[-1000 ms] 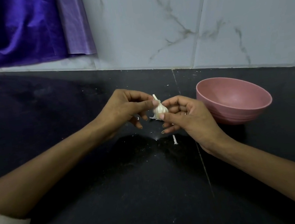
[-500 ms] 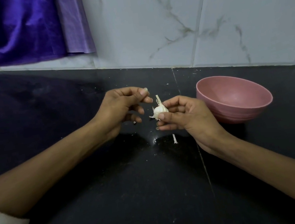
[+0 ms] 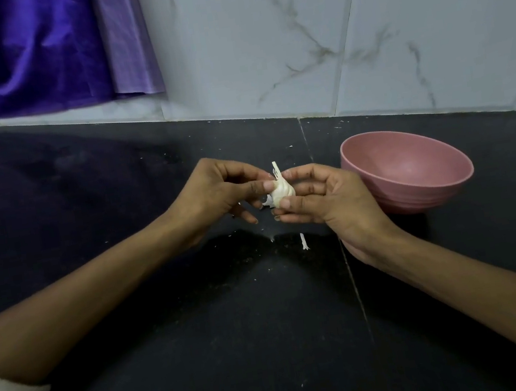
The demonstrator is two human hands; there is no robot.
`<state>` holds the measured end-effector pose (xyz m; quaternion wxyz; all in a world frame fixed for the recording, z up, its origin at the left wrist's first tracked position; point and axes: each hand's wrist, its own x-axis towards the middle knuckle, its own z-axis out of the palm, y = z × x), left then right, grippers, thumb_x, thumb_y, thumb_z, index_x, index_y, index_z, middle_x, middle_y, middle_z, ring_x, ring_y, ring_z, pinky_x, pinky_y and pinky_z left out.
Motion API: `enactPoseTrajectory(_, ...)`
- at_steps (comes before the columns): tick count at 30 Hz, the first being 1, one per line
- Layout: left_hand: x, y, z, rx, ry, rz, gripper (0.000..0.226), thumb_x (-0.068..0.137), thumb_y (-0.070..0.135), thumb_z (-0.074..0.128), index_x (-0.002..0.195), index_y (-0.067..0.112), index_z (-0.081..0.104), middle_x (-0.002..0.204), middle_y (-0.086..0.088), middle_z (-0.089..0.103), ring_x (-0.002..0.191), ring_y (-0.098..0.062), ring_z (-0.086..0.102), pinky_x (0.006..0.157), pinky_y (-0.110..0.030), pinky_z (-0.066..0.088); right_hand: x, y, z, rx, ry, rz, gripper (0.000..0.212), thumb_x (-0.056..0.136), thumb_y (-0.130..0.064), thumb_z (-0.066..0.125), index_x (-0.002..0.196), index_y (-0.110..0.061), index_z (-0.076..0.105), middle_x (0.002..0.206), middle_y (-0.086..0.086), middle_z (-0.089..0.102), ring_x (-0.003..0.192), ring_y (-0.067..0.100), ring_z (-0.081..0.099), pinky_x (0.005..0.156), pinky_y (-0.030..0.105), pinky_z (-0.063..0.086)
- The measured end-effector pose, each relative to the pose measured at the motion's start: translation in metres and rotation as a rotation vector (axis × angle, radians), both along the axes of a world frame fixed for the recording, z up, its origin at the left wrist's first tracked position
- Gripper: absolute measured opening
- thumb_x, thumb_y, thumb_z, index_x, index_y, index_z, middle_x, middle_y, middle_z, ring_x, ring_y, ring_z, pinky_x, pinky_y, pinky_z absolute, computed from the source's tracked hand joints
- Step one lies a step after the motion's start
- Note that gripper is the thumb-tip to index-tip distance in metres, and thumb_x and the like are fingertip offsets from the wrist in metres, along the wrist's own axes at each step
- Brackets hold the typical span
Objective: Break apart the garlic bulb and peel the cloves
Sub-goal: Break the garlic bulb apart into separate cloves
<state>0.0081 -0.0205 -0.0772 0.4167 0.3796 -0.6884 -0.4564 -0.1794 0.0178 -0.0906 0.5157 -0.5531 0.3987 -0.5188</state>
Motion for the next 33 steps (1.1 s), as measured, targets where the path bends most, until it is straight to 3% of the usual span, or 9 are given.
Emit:
enactPoseTrajectory(3,-0.002,0.001,-0.002,0.019,0.008,-0.008,0.032,0.077,0.020,0.070,0.101,-0.001,0.071,0.086,-0.013,0.072,0.063,-0.013,0.064,0.050,-0.025,0.056,0.000,-0.001,-0.002,0.013,-0.012,0.024,0.038,0.080,0.014,0.067,0.111,-0.007,0.066,0.097,0.014,0.075,0.091,0.030,0.073,0.079,0.034,0.060)
enactPoseTrajectory(7,-0.002,0.001,-0.003,0.036,0.017,-0.010,0.018,0.087,0.012,0.067,0.101,0.002,0.071,0.086,-0.010,0.072,0.064,-0.015,0.065,0.049,-0.027,0.056,0.000,-0.001,-0.002,0.062,-0.041,0.051,0.040,0.084,0.017,0.061,0.118,-0.004,0.064,0.103,0.014,0.075,0.096,0.027,0.073,0.083,0.031,0.059)
enactPoseTrajectory(14,-0.004,0.003,-0.003,-0.185,0.043,0.092,0.006,0.085,0.007,0.071,0.090,0.004,0.071,0.080,-0.012,0.070,0.060,-0.015,0.063,0.048,-0.032,0.057,0.000,0.000,0.001,0.105,-0.100,0.102,0.029,0.093,0.003,0.057,0.121,0.001,0.062,0.108,0.016,0.073,0.101,0.028,0.071,0.084,0.033,0.059)
enactPoseTrajectory(20,-0.005,0.005,-0.003,-0.218,0.002,0.089,0.025,0.074,0.025,0.073,0.092,0.007,0.073,0.082,-0.012,0.073,0.065,-0.017,0.069,0.050,-0.032,0.058,-0.001,-0.002,0.001,0.135,-0.151,0.097,0.028,0.094,0.004,0.055,0.122,0.000,0.060,0.105,0.017,0.074,0.099,0.030,0.072,0.082,0.033,0.059)
enactPoseTrajectory(27,-0.005,0.002,-0.009,-0.201,-0.049,0.133,0.021,0.071,0.029,0.074,0.083,0.011,0.072,0.063,0.002,0.068,0.056,-0.010,0.064,0.050,-0.032,0.057,0.000,-0.002,0.000,0.114,-0.120,0.074,0.028,0.092,0.003,0.058,0.120,-0.003,0.060,0.105,0.017,0.074,0.098,0.030,0.072,0.083,0.034,0.060)
enactPoseTrajectory(33,-0.012,0.008,-0.014,-0.235,-0.199,0.106,0.011,0.093,0.021,0.063,0.082,0.021,0.062,0.060,-0.006,0.061,0.044,-0.011,0.058,0.045,-0.025,0.051,0.000,0.000,-0.001,0.114,-0.131,0.058,0.026,0.092,0.004,0.058,0.116,-0.003,0.062,0.104,0.017,0.074,0.095,0.029,0.073,0.080,0.032,0.060)
